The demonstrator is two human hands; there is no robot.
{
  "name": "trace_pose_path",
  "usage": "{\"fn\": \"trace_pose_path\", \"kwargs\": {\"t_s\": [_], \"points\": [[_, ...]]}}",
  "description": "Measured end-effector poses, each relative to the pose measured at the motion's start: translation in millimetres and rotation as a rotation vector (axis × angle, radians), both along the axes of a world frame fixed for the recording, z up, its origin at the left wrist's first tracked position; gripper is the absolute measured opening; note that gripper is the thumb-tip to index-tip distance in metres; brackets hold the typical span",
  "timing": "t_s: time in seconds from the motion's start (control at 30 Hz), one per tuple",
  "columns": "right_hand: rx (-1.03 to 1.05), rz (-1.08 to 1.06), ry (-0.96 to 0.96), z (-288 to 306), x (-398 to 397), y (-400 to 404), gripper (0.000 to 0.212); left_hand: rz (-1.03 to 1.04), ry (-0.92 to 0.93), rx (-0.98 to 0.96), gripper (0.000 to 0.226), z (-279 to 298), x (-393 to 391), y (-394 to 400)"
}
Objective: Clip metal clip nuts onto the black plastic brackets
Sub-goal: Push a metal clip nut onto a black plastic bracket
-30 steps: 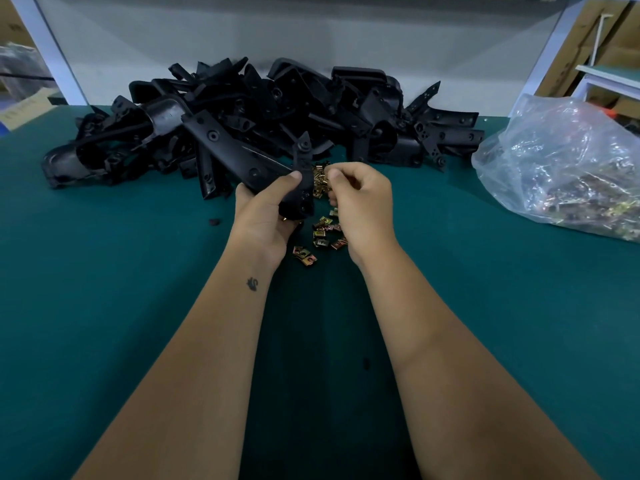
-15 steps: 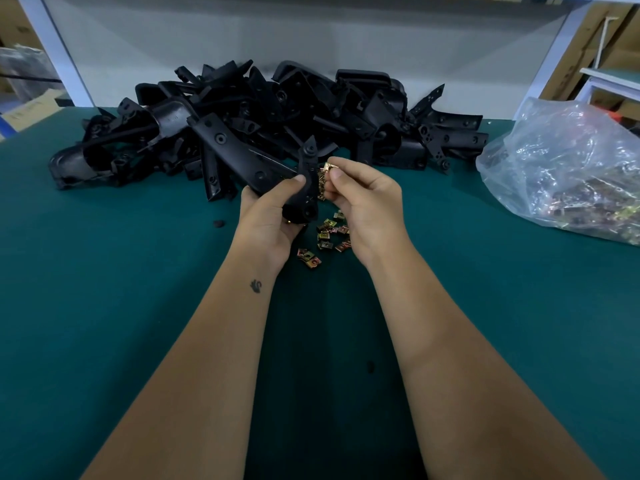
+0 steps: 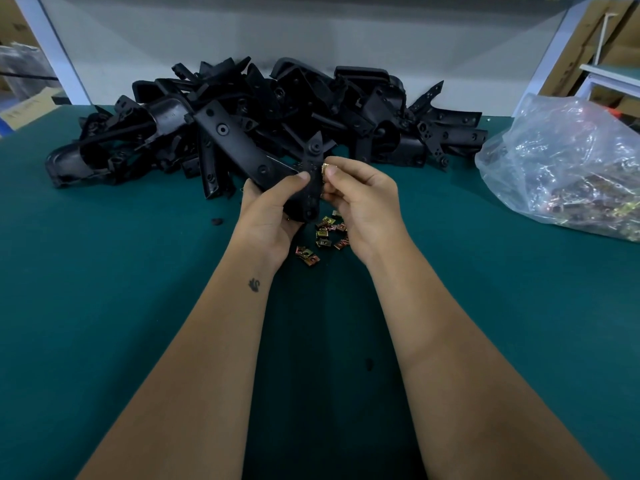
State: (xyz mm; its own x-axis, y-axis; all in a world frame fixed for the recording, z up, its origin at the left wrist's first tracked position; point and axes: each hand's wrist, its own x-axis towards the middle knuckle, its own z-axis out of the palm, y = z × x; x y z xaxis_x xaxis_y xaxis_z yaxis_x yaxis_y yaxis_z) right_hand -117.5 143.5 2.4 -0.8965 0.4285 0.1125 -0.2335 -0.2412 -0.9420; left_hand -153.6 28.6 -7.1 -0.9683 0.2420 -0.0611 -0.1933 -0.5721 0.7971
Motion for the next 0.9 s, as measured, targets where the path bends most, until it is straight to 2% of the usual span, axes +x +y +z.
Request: {"fn": "trace_pose_path", "kwargs": {"t_s": [0.33, 0.5, 0.63, 0.7, 0.8, 0.9], "points": [[-0.143, 0.081, -0.024, 3.5, 1.1, 0.3, 0.010, -0.048, 0.098, -0.062, 0.042, -0.1, 3.4, -0.4], [-0.235, 0.133, -0.041, 5.3, 3.3, 1.9, 0.012, -0.127, 0.249, -0.137, 0.052, -3.5, 3.0, -1.9], [-0.248, 0.177, -0.085, 6.4, 4.0, -7.4, 0.005, -0.139, 0.276, -0.146, 0.062, -7.0, 1.5, -0.9], [-0.200, 0.135, -0.099, 7.2, 2.6, -10.4, 0.008, -0.122, 0.283, -0.148, 0.060, -8.6, -0.3, -0.8], [0.006, 0.031, -0.104, 8.2, 1.9, -11.7, 0.009, -0.085, 0.245, -0.141, 0.058, -9.6, -1.5, -1.6], [0.209, -0.029, -0.097, 5.6, 2.2, -14.6, 0.013, -0.019, 0.141, -0.033, 0.045, -5.1, -6.8, -6.1]]}}
